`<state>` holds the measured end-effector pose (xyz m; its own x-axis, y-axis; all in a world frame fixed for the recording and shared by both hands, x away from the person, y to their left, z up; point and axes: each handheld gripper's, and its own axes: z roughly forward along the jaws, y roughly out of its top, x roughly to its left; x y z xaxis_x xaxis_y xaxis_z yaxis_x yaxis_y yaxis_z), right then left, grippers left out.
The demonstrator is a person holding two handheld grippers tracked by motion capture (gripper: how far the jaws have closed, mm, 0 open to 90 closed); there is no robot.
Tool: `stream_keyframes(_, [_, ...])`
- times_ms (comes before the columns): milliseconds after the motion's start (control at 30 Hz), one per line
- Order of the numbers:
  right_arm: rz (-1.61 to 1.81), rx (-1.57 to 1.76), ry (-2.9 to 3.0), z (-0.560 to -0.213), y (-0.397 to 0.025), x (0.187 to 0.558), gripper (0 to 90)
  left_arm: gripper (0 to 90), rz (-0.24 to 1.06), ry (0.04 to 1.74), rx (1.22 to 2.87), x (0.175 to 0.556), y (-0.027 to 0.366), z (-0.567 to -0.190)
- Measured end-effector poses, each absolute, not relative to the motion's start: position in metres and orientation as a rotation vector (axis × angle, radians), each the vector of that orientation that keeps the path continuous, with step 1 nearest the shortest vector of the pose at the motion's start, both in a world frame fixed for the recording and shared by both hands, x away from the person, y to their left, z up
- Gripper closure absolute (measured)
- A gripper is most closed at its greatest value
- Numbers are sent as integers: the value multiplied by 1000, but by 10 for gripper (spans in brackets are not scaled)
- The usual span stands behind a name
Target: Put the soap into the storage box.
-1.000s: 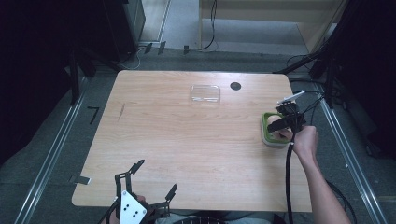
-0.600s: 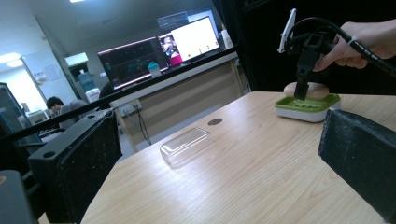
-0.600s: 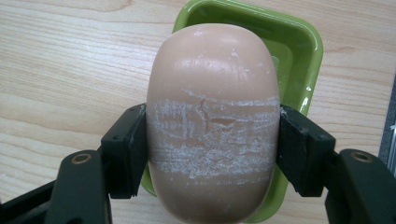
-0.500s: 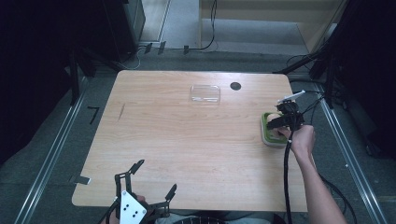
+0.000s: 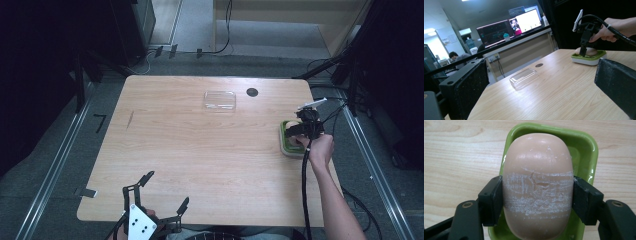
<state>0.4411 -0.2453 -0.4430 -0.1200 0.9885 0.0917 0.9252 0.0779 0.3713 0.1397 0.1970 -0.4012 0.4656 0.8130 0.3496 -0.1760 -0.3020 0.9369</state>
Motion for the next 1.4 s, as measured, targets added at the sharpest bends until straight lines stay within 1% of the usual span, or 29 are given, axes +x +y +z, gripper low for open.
stream_keyframes(867, [502, 1997, 2148, -455, -248, 446, 334, 0, 1087, 569, 1578, 140, 197, -401])
stream_keyframes(1400, [491, 1998, 2156, -455, -247, 447, 335, 0, 1089, 571, 1579, 140, 197, -401])
